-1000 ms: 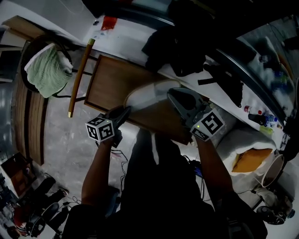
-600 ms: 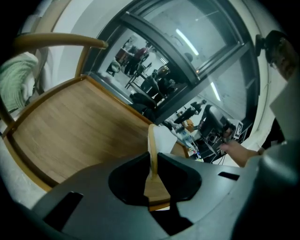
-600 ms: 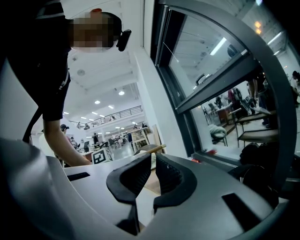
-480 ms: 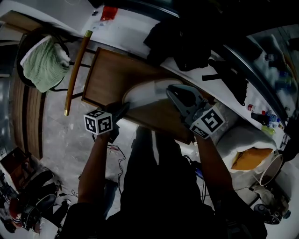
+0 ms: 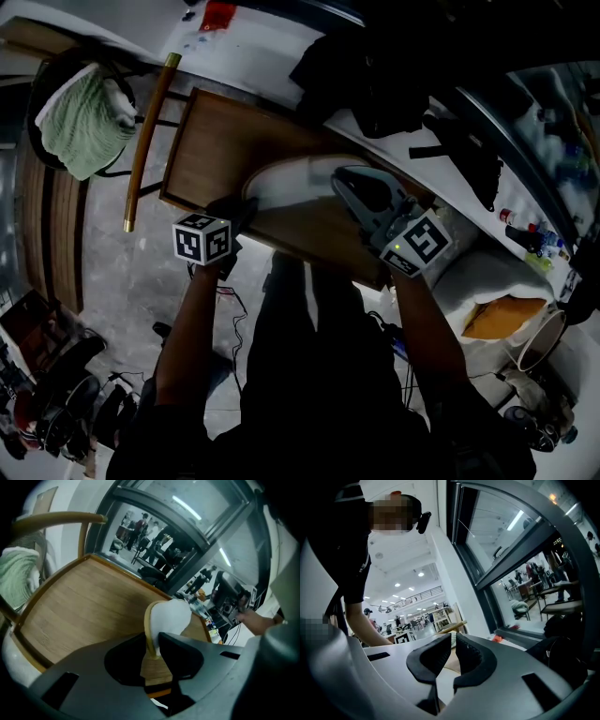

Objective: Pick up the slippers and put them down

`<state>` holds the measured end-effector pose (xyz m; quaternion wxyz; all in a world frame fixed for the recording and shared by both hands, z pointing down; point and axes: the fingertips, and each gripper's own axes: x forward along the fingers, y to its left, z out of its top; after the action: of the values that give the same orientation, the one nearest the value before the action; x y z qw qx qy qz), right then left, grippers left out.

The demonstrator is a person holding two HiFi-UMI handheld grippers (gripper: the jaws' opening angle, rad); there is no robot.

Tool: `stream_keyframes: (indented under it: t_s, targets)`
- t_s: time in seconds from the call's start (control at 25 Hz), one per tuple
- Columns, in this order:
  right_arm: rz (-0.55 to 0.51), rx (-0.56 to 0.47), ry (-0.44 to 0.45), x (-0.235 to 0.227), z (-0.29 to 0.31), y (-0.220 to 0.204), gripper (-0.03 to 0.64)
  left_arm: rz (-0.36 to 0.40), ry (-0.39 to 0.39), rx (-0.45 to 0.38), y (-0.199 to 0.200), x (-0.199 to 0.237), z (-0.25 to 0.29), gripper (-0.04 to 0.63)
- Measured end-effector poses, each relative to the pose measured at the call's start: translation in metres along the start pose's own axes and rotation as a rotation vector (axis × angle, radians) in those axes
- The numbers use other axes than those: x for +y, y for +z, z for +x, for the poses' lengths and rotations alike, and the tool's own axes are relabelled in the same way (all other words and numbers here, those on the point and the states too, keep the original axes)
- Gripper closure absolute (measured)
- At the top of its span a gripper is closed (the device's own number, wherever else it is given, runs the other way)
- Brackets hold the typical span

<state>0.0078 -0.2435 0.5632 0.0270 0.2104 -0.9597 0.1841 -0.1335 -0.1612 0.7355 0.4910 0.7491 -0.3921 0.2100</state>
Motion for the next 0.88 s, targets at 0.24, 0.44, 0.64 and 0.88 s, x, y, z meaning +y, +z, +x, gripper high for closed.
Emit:
stream_keyframes:
  t_s: [0.24, 0.44, 0.64, 0.88]
  targets:
    - [0.018, 0.003, 0.000, -0.005, 0.000, -0.006, 0.584, 0.028, 0.045, 0.000, 0.000, 0.005, 0.007, 0.491]
    - [0.019, 0.002, 0.003, -0.006, 0.001, -0.008, 0.584, 0.067, 0.131, -0.033, 0.006, 0.013, 0.006, 0.474]
    - [0.021, 0.008, 0.002, -0.005, -0.002, -0.012, 0.584, 0.107, 0.214, -0.103, 0.014, 0.022, -0.002, 0.468]
    - [0.010, 0.015, 0.008, -0.002, -0.004, -0.014, 0.584, 0.130, 0.212, -0.174, 0.026, 0.018, -0.013, 0.494]
